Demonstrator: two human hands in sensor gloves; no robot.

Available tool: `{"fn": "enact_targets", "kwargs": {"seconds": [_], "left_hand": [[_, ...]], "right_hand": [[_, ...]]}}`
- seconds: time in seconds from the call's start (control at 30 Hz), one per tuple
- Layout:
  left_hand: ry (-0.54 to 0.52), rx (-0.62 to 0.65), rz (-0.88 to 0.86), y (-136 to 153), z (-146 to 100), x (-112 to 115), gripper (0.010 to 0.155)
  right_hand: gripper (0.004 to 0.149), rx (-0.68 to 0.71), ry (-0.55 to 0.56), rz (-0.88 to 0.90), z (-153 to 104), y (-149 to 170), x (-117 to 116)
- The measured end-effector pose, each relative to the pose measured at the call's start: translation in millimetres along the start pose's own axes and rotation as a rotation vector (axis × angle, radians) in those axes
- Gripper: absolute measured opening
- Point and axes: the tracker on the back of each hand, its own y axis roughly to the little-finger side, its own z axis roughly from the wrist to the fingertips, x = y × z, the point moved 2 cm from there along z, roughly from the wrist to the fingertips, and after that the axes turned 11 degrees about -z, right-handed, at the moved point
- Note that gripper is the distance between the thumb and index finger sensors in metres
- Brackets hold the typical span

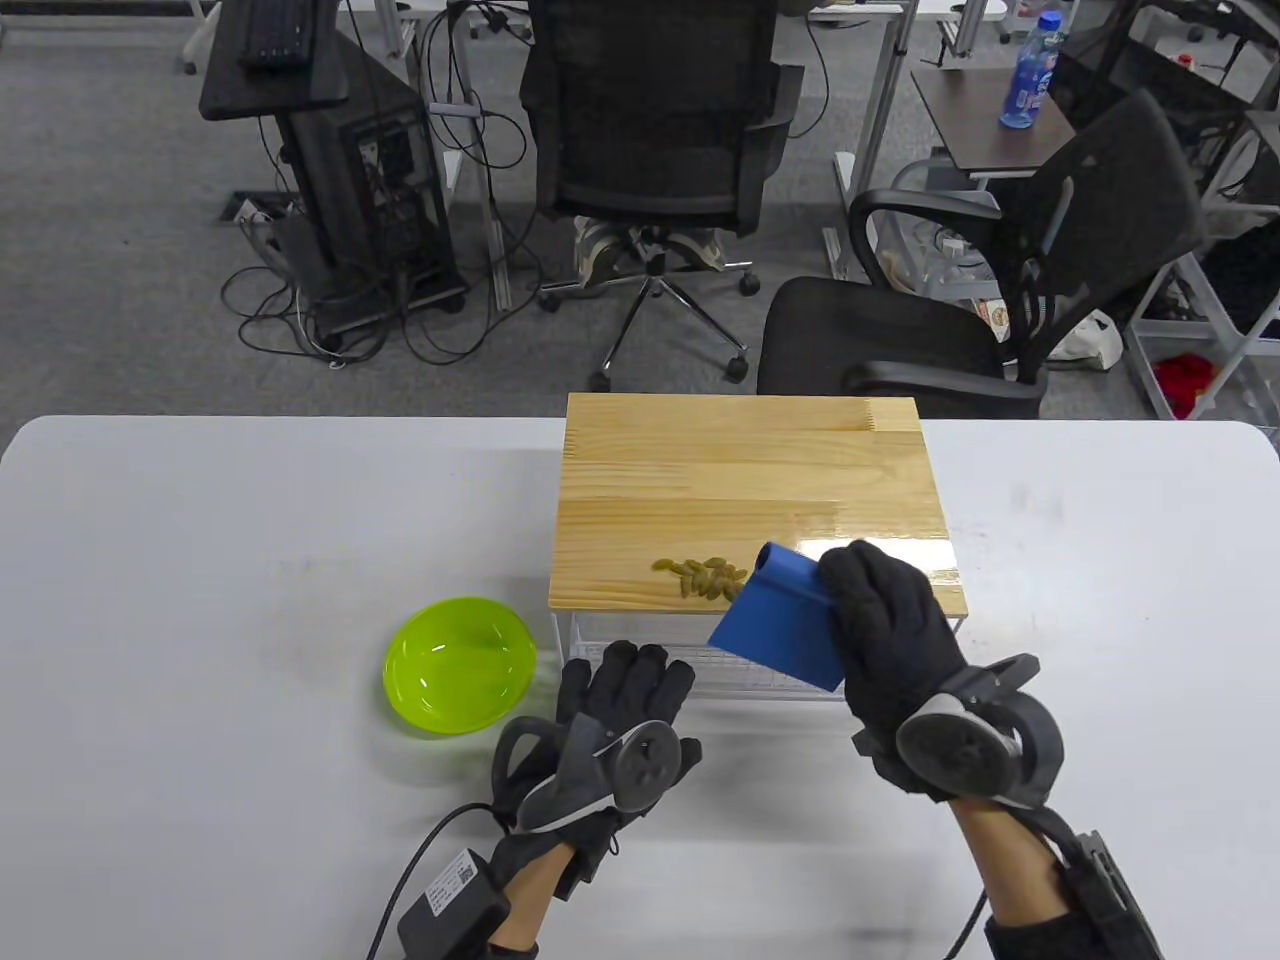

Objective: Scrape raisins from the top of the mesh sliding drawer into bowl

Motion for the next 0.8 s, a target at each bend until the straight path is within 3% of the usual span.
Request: {"fn": "enact_targets", "kwargs": {"seconds": [0.13,0.2,0.53,0.67,0.8], "left_hand": [[-0.011,-0.015,0.003,7,0,-1,0.071],[0.005,-0.022,0.015,11,0,-2,0.071],[-0.056,-0.001,0.02,12,-7,-19,0.067],[-0.205,-0.034,-0.07,31,-20,-52,0.065],[-0.4,-0.133,-0.204,71,-36,-81,0.062]], "right_hand": [[0.058,0.041,-0.009,-0.007,-31,-9,-25],[0.058,0.058,-0.105,-0.007,-42,-8,-45],[0.058,0.066,-0.23,-0.055,-66,-5,-72],[0.058,0.069,-0.266,-0.055,-69,-9,-76],[0.058,0.069,-0.279,-0.053,-68,-12,-76]]}}
